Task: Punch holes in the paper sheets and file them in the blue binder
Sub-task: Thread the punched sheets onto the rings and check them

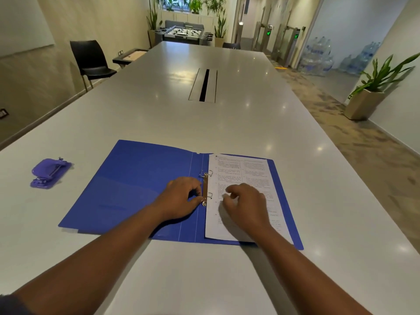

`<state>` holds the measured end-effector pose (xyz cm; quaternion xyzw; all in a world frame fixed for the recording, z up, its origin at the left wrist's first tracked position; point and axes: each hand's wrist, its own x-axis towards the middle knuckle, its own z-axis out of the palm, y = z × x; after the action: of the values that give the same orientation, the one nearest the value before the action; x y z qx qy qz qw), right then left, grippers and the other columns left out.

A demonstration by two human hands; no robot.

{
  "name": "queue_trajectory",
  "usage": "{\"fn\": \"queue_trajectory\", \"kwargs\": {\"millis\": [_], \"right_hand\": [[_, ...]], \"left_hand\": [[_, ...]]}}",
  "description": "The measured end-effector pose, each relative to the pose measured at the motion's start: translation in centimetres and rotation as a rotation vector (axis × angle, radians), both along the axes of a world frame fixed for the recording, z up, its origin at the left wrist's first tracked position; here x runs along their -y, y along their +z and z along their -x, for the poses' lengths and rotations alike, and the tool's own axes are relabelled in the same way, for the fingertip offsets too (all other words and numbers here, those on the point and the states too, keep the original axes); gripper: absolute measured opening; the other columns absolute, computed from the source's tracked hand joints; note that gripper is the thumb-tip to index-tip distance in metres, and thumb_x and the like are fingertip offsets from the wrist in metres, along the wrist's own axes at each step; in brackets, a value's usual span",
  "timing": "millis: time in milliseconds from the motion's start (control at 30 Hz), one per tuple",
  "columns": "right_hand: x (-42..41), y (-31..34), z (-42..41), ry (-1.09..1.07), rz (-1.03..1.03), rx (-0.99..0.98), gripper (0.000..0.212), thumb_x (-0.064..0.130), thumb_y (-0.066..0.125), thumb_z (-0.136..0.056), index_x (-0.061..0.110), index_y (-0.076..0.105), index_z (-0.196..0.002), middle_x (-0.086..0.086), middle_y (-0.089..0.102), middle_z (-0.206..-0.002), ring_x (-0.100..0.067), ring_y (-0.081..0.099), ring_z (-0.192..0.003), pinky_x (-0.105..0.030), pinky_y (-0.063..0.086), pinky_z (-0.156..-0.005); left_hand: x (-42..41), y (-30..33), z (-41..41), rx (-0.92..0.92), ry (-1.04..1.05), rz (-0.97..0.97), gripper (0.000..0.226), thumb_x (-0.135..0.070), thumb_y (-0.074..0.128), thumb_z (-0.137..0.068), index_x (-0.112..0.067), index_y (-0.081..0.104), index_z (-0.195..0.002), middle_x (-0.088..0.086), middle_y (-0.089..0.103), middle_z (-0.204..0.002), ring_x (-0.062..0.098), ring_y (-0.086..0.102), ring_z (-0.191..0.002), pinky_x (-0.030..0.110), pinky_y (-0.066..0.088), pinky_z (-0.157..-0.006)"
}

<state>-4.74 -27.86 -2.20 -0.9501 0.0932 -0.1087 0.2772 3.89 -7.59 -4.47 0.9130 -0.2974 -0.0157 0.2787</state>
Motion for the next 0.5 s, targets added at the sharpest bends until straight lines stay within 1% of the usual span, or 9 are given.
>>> {"fn": "queue_trajectory", "kwargs": {"millis": [67, 167, 233, 300, 400, 467, 500], "right_hand": [[-1.3, -0.4, 0.0, 0.042, 0.000, 0.004, 0.028, 0.038, 0.059, -0.092, 0.023, 0.078, -0.107, 0.004, 0.072, -0.097, -0.018, 0.063, -0.093, -0.042, 0.049, -0.090], [-2.6, -1.2, -0.3, 0.061, -0.007, -0.013, 0.031, 0.043, 0.059, -0.094, 0.018, 0.077, -0.091, 0.001, 0.071, -0.088, -0.019, 0.062, -0.086, -0.040, 0.049, -0.082], [-2.9, -1.7, -0.6, 0.050, 0.003, -0.016, 0.033, 0.045, 0.058, -0.095, 0.018, 0.072, -0.082, 0.003, 0.068, -0.081, -0.018, 0.059, -0.079, -0.039, 0.047, -0.077], [-2.9, -2.3, -1.1, 0.033, 0.034, -0.003, 0.032, 0.044, 0.055, -0.096, 0.021, 0.067, -0.076, 0.005, 0.064, -0.075, -0.017, 0.057, -0.075, -0.039, 0.047, -0.075], [-2.7, -2.8, -1.9, 0.030, 0.086, 0.020, 0.028, 0.040, 0.052, -0.100, 0.025, 0.066, -0.081, 0.008, 0.064, -0.078, -0.016, 0.057, -0.077, -0.038, 0.046, -0.076], [-2.5, -3.2, -2.4, 0.033, 0.089, 0.034, 0.027, 0.039, 0.050, -0.101, 0.026, 0.068, -0.086, 0.009, 0.066, -0.082, -0.014, 0.057, -0.078, -0.037, 0.044, -0.077], [-2.4, -3.4, -2.6, 0.035, 0.087, 0.043, 0.026, 0.038, 0.049, -0.102, 0.026, 0.067, -0.087, 0.009, 0.066, -0.083, -0.014, 0.057, -0.079, -0.037, 0.044, -0.077]], "left_hand": [[0.2, -0.1, 0.1, 0.004, 0.031, -0.013, 0.022, -0.034, 0.074, -0.090, -0.028, 0.059, -0.076, -0.003, 0.073, -0.103, 0.019, 0.066, -0.100, 0.044, 0.056, -0.088], [0.5, -0.3, 0.3, 0.035, 0.059, -0.019, 0.030, -0.033, 0.073, -0.091, -0.032, 0.052, -0.069, -0.002, 0.074, -0.103, 0.018, 0.067, -0.097, 0.044, 0.056, -0.087], [0.6, -0.6, 0.2, 0.048, 0.068, -0.008, 0.030, -0.032, 0.072, -0.091, -0.032, 0.052, -0.069, -0.002, 0.074, -0.102, 0.018, 0.068, -0.096, 0.043, 0.057, -0.085], [0.6, -0.8, 0.1, 0.046, 0.070, 0.020, 0.025, -0.032, 0.072, -0.092, -0.029, 0.056, -0.072, -0.003, 0.074, -0.098, 0.018, 0.069, -0.097, 0.044, 0.057, -0.085], [0.6, -1.0, -0.3, 0.047, 0.068, 0.069, 0.021, -0.033, 0.072, -0.091, -0.027, 0.059, -0.075, -0.007, 0.073, -0.094, 0.014, 0.069, -0.104, 0.045, 0.056, -0.087], [0.6, -1.1, -0.5, 0.062, 0.069, 0.107, 0.021, -0.032, 0.074, -0.091, -0.027, 0.060, -0.075, -0.008, 0.073, -0.095, 0.012, 0.068, -0.111, 0.044, 0.055, -0.091], [0.7, -1.2, -0.6, 0.072, 0.073, 0.124, 0.020, -0.032, 0.074, -0.090, -0.026, 0.061, -0.076, -0.007, 0.074, -0.095, 0.012, 0.068, -0.112, 0.044, 0.055, -0.091]]}}
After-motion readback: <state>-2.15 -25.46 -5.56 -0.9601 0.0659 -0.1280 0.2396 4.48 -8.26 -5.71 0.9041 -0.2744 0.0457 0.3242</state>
